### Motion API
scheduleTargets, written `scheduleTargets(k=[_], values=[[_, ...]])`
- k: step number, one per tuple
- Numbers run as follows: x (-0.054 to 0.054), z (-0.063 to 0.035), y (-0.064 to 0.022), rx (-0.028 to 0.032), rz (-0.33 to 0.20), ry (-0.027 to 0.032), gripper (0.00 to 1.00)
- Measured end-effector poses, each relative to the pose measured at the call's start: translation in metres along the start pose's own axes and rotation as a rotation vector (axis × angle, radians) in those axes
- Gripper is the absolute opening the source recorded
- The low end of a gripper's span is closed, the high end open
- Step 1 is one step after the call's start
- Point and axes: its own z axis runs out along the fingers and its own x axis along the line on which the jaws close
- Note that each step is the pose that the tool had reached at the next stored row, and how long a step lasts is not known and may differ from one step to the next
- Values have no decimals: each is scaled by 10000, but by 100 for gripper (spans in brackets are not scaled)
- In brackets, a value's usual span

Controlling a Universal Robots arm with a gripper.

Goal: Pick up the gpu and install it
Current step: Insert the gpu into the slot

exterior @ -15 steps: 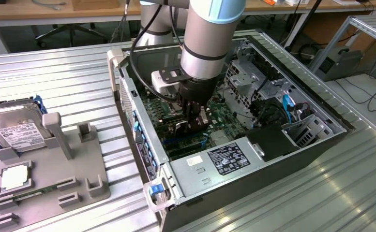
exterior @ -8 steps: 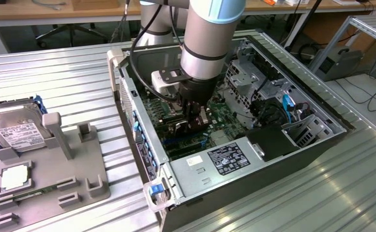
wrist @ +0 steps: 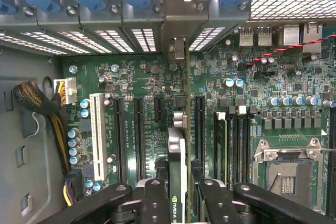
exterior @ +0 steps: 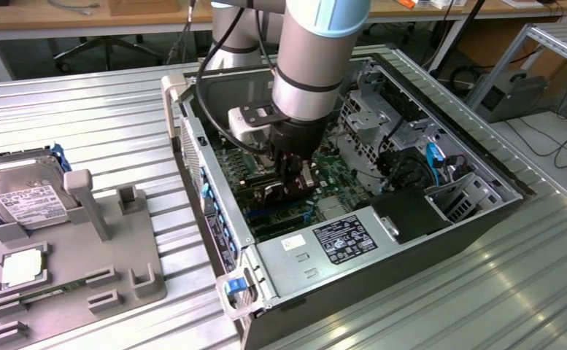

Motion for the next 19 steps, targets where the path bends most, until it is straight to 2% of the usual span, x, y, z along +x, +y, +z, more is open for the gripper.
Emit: scheduleTargets(k=[8, 19], values=[[1, 13, 11, 37, -146, 1, 27], [1, 30, 23, 50, -244, -1, 27]])
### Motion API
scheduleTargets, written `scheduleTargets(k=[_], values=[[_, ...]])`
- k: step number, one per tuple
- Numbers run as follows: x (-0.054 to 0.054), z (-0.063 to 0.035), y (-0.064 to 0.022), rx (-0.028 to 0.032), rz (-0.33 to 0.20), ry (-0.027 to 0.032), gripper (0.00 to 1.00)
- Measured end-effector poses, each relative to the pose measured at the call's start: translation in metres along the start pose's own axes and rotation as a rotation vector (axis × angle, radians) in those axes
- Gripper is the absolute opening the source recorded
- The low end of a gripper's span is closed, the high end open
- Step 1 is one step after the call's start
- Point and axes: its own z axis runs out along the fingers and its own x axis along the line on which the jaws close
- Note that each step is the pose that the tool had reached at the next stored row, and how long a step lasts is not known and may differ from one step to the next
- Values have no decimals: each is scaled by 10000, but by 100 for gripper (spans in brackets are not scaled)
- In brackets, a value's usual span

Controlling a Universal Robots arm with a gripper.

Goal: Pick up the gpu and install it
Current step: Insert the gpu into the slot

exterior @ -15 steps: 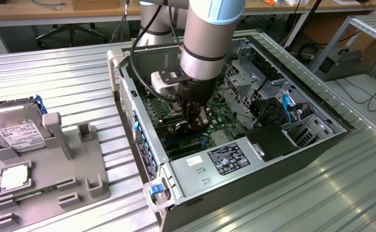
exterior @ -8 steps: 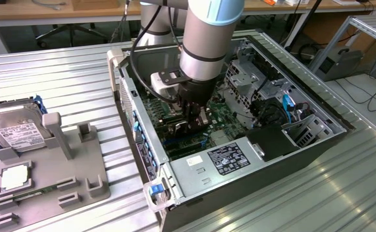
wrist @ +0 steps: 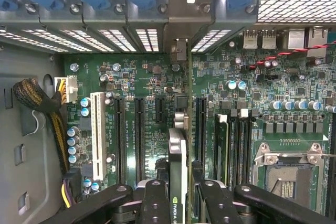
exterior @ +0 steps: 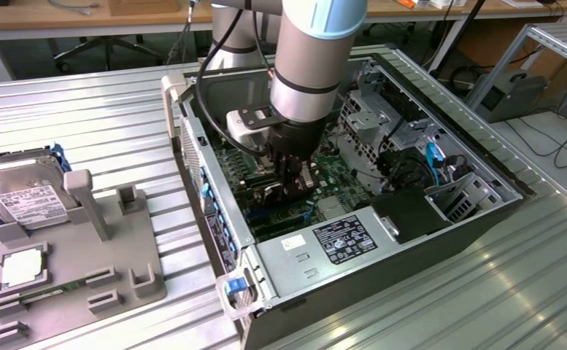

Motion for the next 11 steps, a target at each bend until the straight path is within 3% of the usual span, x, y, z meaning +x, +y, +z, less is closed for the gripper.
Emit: scheduleTargets(k=[11], values=[[0, 11, 3, 2, -39, -2, 27]])
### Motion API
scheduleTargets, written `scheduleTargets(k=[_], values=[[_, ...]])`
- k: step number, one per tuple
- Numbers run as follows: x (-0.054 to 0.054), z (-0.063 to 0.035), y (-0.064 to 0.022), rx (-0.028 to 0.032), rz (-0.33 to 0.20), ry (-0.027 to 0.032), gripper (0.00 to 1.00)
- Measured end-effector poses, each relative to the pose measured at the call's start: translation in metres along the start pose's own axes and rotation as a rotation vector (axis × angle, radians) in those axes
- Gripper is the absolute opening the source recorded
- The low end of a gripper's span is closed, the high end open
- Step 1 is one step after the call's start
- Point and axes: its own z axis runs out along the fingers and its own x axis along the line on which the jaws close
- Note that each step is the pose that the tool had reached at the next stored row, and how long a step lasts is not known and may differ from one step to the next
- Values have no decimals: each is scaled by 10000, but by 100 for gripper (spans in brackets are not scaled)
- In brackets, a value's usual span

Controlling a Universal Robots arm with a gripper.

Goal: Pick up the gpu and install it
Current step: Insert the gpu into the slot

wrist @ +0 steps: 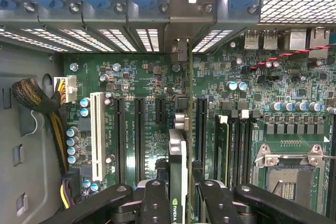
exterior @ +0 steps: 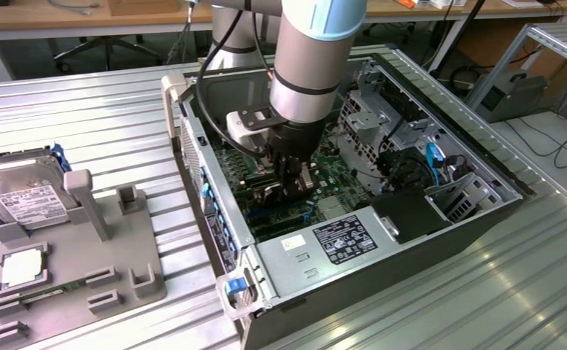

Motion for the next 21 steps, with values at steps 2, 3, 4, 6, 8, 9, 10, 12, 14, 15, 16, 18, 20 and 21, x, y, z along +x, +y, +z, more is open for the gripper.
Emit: scheduleTargets(k=[2, 3, 4, 6, 8, 9, 10, 12, 14, 15, 16, 18, 20, 21], values=[[0, 10, 0, 2, 0, -1, 27], [0, 10, 0, 2, 0, 0, 27], [0, 10, 0, 0, 0, 1, 27], [0, 10, 1, 0, 0, 1, 27], [0, 10, 5, 2, 0, 1, 27], [0, 10, 13, 4, -1, 0, 27], [0, 10, 17, 6, -2, 0, 27], [0, 10, 30, 4, 2, 0, 27], [0, 10, 30, 8, 0, 0, 27], [0, 10, 30, 8, 0, 0, 27], [0, 10, 30, 8, 0, 0, 27], [0, 10, 30, 8, 0, 0, 27], [0, 10, 30, 8, 0, 1, 27], [0, 10, 30, 7, 0, 0, 27]])
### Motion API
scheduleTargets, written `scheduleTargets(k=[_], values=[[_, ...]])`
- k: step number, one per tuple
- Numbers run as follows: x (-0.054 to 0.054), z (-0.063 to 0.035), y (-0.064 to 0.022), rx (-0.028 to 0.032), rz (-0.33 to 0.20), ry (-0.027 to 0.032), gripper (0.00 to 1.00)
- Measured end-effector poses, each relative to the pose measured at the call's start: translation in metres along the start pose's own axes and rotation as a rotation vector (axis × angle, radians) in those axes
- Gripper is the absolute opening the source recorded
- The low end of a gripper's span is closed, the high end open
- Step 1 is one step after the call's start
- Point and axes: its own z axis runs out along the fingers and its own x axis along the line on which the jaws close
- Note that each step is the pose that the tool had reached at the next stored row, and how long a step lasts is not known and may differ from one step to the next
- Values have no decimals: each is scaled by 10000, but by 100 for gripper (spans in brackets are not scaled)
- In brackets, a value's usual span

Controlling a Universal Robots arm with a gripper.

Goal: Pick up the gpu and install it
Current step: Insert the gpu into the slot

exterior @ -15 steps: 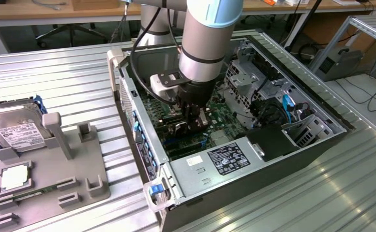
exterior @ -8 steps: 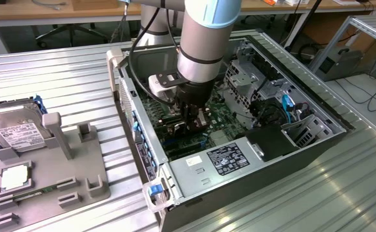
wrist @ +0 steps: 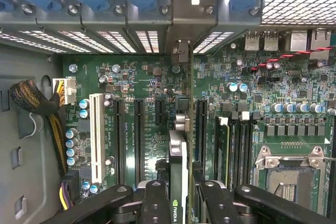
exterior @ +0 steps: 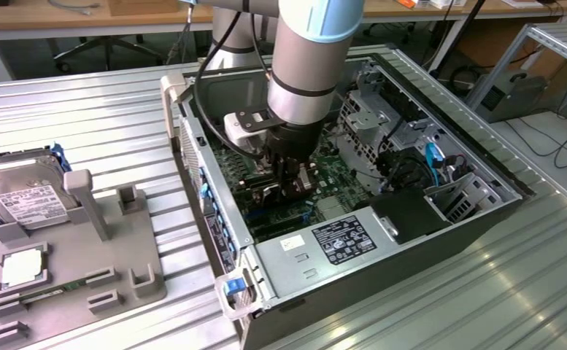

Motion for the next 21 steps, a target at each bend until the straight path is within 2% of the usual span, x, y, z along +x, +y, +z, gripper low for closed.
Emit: scheduleTargets(k=[2, 4, 8, 12, 21], values=[[-1, 2, 1, 3, 3, -4, 28], [0, -1, 0, 0, 1, 2, 41], [-1, -57, -1, 0, 0, 3, 41], [-3, -232, -4, 1, 0, 1, 41], [-7, -483, -7, 0, 1, 2, 41]])
